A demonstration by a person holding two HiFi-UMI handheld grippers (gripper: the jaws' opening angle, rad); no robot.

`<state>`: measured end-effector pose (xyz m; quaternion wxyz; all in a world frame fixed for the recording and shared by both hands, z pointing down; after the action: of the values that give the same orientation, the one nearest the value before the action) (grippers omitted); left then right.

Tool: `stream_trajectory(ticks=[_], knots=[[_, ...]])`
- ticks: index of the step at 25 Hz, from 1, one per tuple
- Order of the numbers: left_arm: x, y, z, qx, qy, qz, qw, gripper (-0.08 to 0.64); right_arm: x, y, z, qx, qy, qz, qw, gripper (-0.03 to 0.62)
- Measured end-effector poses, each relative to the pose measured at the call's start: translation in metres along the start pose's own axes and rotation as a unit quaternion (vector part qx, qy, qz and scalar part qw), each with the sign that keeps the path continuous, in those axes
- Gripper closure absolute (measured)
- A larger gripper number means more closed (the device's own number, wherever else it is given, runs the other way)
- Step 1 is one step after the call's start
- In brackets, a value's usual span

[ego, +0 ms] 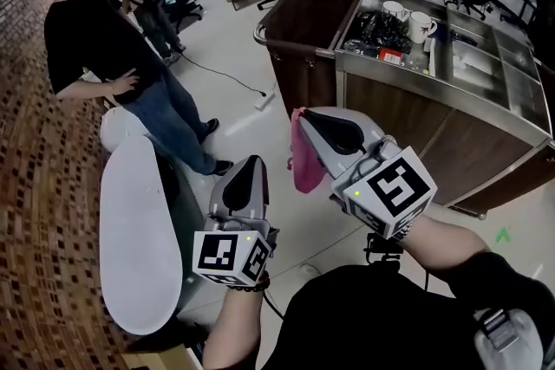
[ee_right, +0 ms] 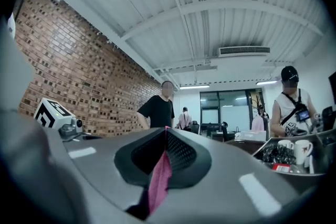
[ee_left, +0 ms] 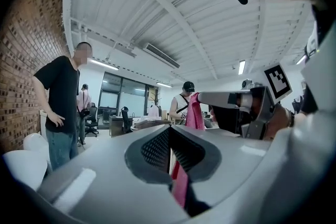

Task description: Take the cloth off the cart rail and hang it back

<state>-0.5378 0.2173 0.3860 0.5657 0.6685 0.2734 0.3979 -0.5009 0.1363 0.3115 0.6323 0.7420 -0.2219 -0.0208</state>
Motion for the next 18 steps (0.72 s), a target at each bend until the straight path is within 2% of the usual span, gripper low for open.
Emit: stream_trajectory(ticks=[4,11,15,18], knots=[[0.005,-0.013,-0.040,0.000,0.033,0.000,0.9995,0.557,-0.036,-0.001,-0.015,0.006,0.033,-0.012,0.999,0.588],[0.002,-0.017,-0.084,0.014,0.058,0.002,0.9982,0.557,-0.076,-0.008,-0.022,0.026,0.063,-0.010,0.998,0.588],[-0.010,-0.012,-0.102,0.024,0.066,0.001,0.9975,0.557,-0.090,0.002,-0.018,-0.003,0.079,-0.047,0.996,0.588],[-0.028,-0.005,-0.112,0.027,0.074,-0.003,0.9969,0.557,-0.101,0.003,0.001,0.019,0.089,-0.021,0.996,0.588]])
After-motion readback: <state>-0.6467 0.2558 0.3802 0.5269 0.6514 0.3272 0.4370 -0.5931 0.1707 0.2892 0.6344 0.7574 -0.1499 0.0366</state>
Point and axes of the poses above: the fingertips, and each gripper's own axes: x backward along the fingers, z to its right, y out of its underside, the point moved 1 cm from there along x, backward along the fingers, and after that the axes turned 3 degrees about x, right-handed, at the moved point
